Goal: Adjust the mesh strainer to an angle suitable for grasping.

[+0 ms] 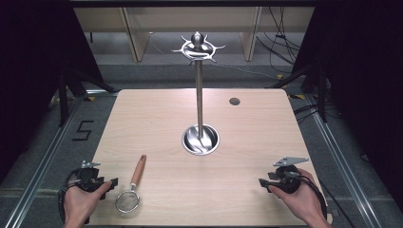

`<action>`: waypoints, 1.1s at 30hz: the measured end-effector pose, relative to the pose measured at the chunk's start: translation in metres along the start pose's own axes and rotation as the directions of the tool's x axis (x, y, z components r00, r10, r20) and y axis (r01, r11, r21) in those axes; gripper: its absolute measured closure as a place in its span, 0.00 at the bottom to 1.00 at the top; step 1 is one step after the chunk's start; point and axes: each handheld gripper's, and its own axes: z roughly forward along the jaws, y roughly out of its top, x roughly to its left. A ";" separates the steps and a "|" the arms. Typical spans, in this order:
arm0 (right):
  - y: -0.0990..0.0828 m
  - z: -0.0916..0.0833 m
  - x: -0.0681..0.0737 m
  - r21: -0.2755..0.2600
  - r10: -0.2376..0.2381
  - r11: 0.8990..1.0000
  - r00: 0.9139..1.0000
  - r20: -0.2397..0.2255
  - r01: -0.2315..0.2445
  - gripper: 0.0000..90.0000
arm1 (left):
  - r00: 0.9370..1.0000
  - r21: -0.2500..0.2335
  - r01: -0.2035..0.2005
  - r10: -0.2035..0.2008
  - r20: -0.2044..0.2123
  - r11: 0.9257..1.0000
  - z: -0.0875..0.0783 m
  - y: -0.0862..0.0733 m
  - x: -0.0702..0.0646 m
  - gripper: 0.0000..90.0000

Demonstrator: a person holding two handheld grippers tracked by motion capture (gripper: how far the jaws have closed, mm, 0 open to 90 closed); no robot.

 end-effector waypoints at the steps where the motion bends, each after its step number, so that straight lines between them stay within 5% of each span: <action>1: 0.000 -0.001 -0.001 0.006 0.003 1.000 1.000 0.003 -0.003 0.58 | 1.000 0.012 -0.014 0.014 -0.002 1.000 -0.002 0.002 0.000 0.52; 4: -0.001 -0.003 -0.005 0.023 -0.013 1.000 1.000 0.003 0.013 0.58 | 0.997 0.014 -0.070 0.070 -0.014 0.997 -0.003 0.007 -0.001 0.66; 5: 0.000 -0.004 -0.003 0.045 0.034 0.998 0.999 0.001 -0.034 0.58 | 0.995 0.019 -0.093 0.094 -0.025 0.995 -0.002 0.011 -0.004 0.71; 6: -0.002 0.001 -0.005 -0.018 0.014 1.000 1.000 0.013 -0.014 0.58 | 0.989 0.043 -0.143 0.144 -0.031 0.989 0.001 0.021 -0.008 0.82; 8: -0.001 0.000 -0.003 0.001 0.047 0.999 0.999 -0.001 -0.047 0.57 | 0.987 0.050 -0.152 0.154 -0.037 0.987 0.005 0.026 -0.012 0.93; 10: -0.001 0.001 -0.003 -0.001 0.052 0.999 0.999 -0.011 -0.052 0.56 | 0.982 0.104 -0.184 0.188 -0.031 0.977 0.018 0.042 -0.020 0.99; 13: -0.001 0.001 -0.003 -0.008 0.050 0.999 0.999 -0.011 -0.051 0.56 | 0.977 0.157 -0.207 0.213 -0.022 0.966 0.028 0.052 -0.022 1.00; 14: 0.000 -0.002 -0.006 0.010 0.030 0.999 1.000 -0.006 -0.030 0.56 | 0.977 0.158 -0.196 0.206 -0.050 0.968 0.039 0.057 -0.027 1.00; 15: 0.000 -0.004 -0.005 0.033 0.058 0.998 0.998 -0.007 -0.057 0.56 | 0.980 0.165 -0.175 0.188 -0.061 0.971 0.043 0.059 -0.030 1.00; 16: -0.002 -0.001 -0.006 -0.031 0.055 0.998 0.998 -0.009 -0.055 0.56 | 0.980 0.165 -0.175 0.188 -0.061 0.971 0.043 0.059 -0.030 1.00; 17: -0.001 -0.006 -0.007 0.017 0.070 0.997 0.997 -0.010 -0.070 0.56 | 0.977 0.180 -0.185 0.201 -0.071 0.966 0.045 0.062 -0.031 1.00; 18: -0.002 -0.006 -0.009 0.009 0.068 0.998 0.998 -0.007 -0.068 0.56 | 0.971 0.201 -0.207 0.227 -0.081 0.957 0.049 0.065 -0.034 1.00; 20: -0.004 -0.003 -0.013 -0.026 0.021 0.999 1.000 0.002 -0.021 0.56 | 0.971 0.203 -0.212 0.230 -0.071 0.956 0.051 0.065 -0.036 1.00; 21: -0.002 -0.008 -0.012 0.022 0.073 0.997 0.997 0.000 -0.073 0.56 | 0.967 0.201 -0.225 0.243 -0.071 0.953 0.056 0.066 -0.040 1.00; 22: -0.002 -0.008 -0.012 0.022 0.073 0.997 0.997 0.000 -0.073 0.56 | 0.967 0.201 -0.225 0.243 -0.071 0.953 0.056 0.066 -0.040 1.00; 23: -0.003 -0.008 -0.011 0.009 0.102 0.995 0.995 -0.008 -0.102 0.56 | 0.955 0.211 -0.266 0.288 -0.078 0.941 0.057 0.069 -0.040 1.00; 24: -0.004 -0.005 -0.012 -0.046 0.100 0.994 0.995 -0.003 -0.100 0.56 | 0.956 0.206 -0.265 0.284 -0.069 0.942 0.058 0.070 -0.042 1.00; 26: -0.004 -0.006 -0.013 -0.040 0.077 0.996 0.997 0.005 -0.077 0.56 | 0.962 0.210 -0.247 0.266 -0.068 0.946 0.059 0.070 -0.047 1.00; 27: -0.004 -0.010 -0.011 0.006 0.096 0.995 0.995 -0.005 -0.096 0.56 | 0.948 0.222 -0.295 0.314 -0.056 0.929 0.058 0.072 -0.047 1.00; 28: -0.004 -0.010 -0.011 -0.009 0.095 0.995 0.995 -0.007 -0.095 0.56 | 0.949 0.237 -0.303 0.316 -0.017 0.923 0.057 0.072 -0.051 1.00; 29: -0.004 -0.008 -0.011 -0.025 0.094 0.995 0.996 -0.013 -0.094 0.56 | 0.949 0.237 -0.303 0.316 -0.017 0.923 0.057 0.072 -0.051 1.00; 30: -0.004 -0.008 -0.011 -0.025 0.094 0.995 0.996 -0.013 -0.094 0.56 | 0.967 0.201 -0.244 0.253 -0.022 0.949 0.059 0.068 -0.057 1.00; 31: -0.005 -0.009 -0.011 -0.004 0.076 0.997 0.997 -0.002 -0.076 0.56 | 0.959 0.194 -0.279 0.283 0.006 0.940 0.060 0.069 -0.060 1.00; 32: -0.005 -0.009 -0.011 -0.004 0.076 0.997 0.997 -0.002 -0.076 0.56 | 0.959 0.194 -0.279 0.283 0.006 0.940 0.060 0.069 -0.060 1.00; 33: -0.005 -0.008 -0.010 0.002 0.094 0.996 0.996 -0.007 -0.094 0.56 | 0.947 0.213 -0.316 0.322 0.004 0.925 0.057 0.072 -0.064 1.00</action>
